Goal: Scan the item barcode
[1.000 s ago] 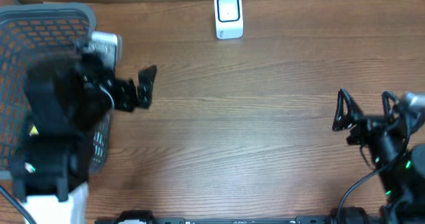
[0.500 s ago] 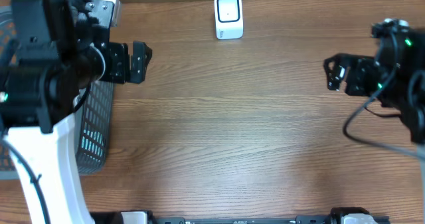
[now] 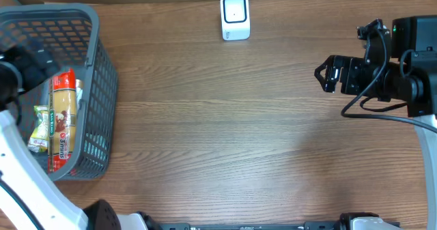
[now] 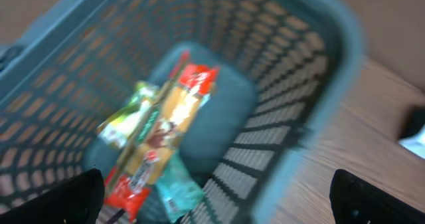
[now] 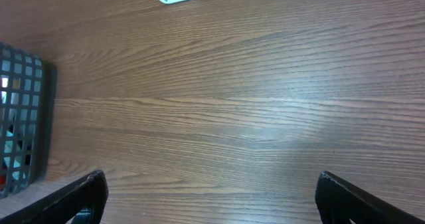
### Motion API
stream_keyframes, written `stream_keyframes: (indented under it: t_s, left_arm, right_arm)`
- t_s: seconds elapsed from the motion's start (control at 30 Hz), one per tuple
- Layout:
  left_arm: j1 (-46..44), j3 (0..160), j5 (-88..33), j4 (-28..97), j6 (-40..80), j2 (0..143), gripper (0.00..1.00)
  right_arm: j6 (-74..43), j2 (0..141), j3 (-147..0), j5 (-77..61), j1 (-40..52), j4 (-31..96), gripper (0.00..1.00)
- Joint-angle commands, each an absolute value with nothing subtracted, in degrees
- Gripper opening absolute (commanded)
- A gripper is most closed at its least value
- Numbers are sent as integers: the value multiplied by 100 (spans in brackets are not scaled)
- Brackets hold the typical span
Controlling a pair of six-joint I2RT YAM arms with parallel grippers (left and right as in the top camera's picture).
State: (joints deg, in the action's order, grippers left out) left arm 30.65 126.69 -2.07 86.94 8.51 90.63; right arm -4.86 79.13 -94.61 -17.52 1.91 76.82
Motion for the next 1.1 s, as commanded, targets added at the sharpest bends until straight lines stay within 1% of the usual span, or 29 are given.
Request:
stream_keyframes:
  t_s: [0.0, 0.1, 0.33, 0.53, 0.57, 0.8, 0.93, 1.07]
  left_arm:
    - [3454, 12403, -32, 8720, 1020, 9524, 100]
    - [3675, 12092, 99, 8646, 1164, 9749, 95]
    - [3876, 10890, 108, 7767, 1105, 9835, 93]
    - [3660, 9443, 102, 6372, 864, 9837, 93]
    - [3579, 9041, 104, 5966, 779, 9837, 93]
    - [3485, 7699, 172, 4630, 725, 9837, 92]
    - [3485, 7212, 539, 4285, 733, 9837, 84]
    - [3485, 6831, 989, 3990, 834, 9848, 84]
  right_arm:
    - [-438, 7856, -9607, -1811, 220, 7690, 100]
    - [-438, 7856, -9607, -1809, 220, 7699, 100]
    - [-429, 7856, -9601, -1809, 220, 7693, 100]
    - [-419, 7856, -9601, -1782, 220, 7693, 100]
    - [-419, 7856, -9601, -1728, 220, 7706, 100]
    - [-419, 7856, -9596, -1656, 220, 7712, 100]
    - [-419, 7856, -9596, -1653, 220, 7710, 100]
    - [-419, 7856, -9596, -1544, 220, 7710, 100]
